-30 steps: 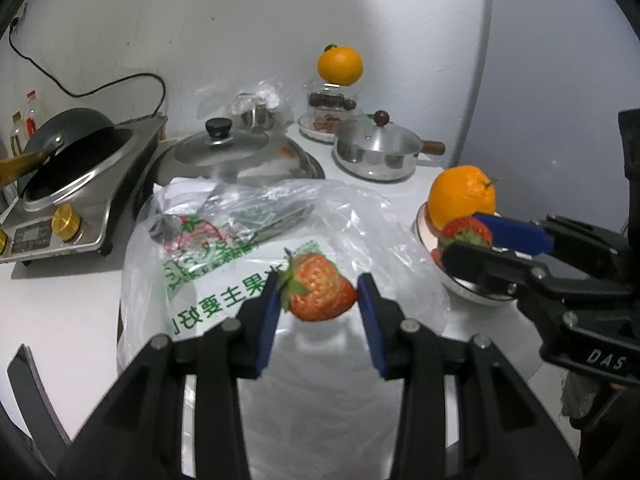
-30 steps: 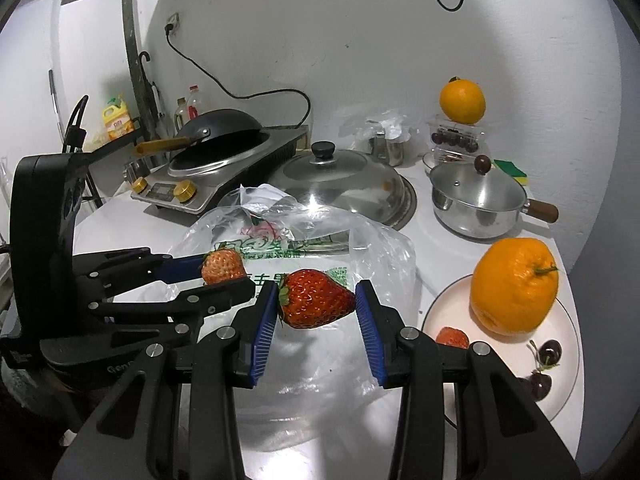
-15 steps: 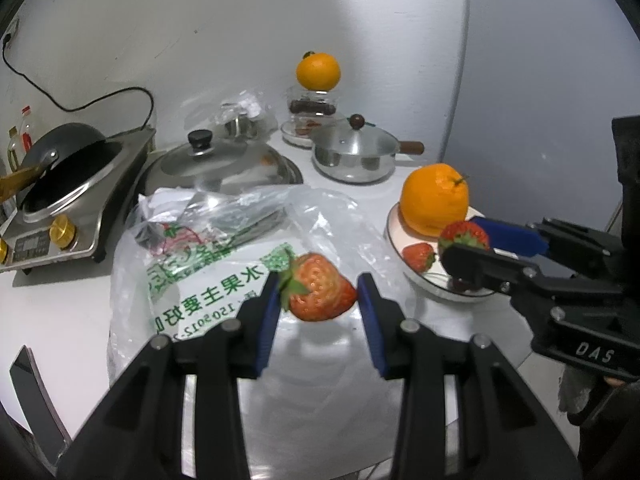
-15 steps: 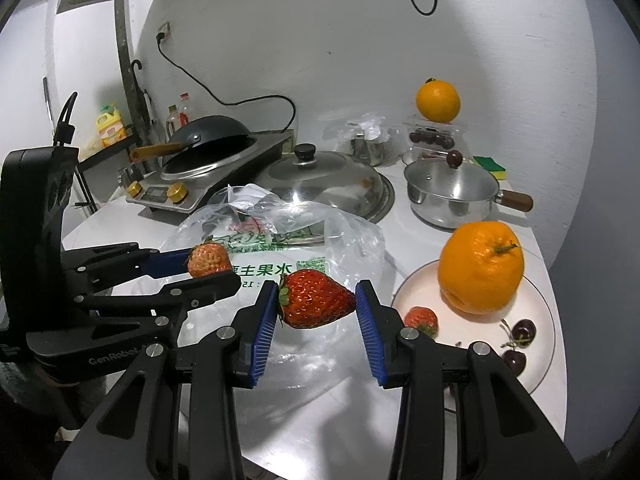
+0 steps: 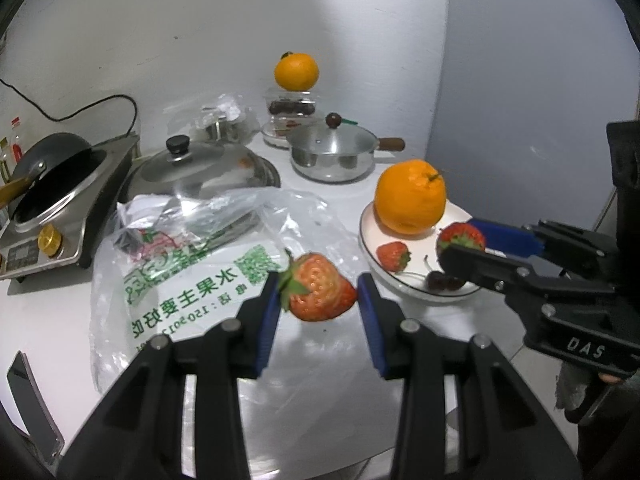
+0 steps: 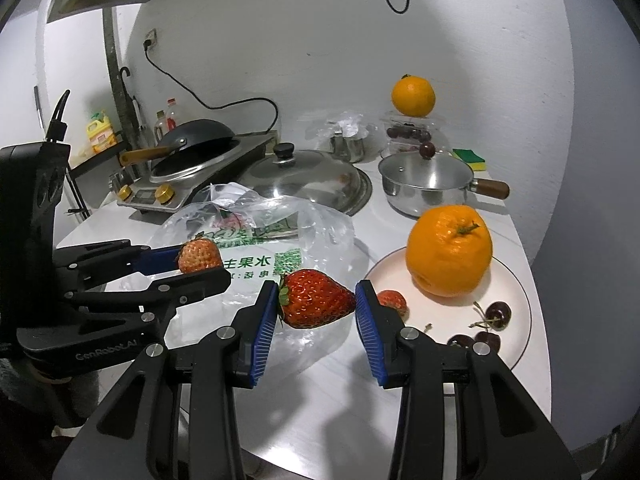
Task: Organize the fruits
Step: 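Carry both held strawberries over the plate and lower them beside the cherries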
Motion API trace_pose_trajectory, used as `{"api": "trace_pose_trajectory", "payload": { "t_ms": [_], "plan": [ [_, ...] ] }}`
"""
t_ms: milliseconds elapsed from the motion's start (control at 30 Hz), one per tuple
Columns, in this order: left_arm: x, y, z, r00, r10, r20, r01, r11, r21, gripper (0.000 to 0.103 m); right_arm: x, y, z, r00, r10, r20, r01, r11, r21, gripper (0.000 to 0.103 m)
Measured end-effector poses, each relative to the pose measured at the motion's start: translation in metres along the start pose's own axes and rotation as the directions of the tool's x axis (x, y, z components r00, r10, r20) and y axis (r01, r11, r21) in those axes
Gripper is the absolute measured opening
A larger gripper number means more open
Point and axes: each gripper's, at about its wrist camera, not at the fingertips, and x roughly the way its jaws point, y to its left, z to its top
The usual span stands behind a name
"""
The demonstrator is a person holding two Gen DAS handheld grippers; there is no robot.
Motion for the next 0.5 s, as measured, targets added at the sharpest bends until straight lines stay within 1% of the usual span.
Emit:
{"api": "trace_pose_trajectory", "payload": {
  "t_ms": [500],
  "plan": [
    [0.016,-0.024,0.004,0.999,-0.026,-0.026,0.027,0.999,0.029,0.039,-0.006,-0.03,-0.01,0.999,-0.031,-0.011,0.032,0.999,0.041,0.042]
  ]
}}
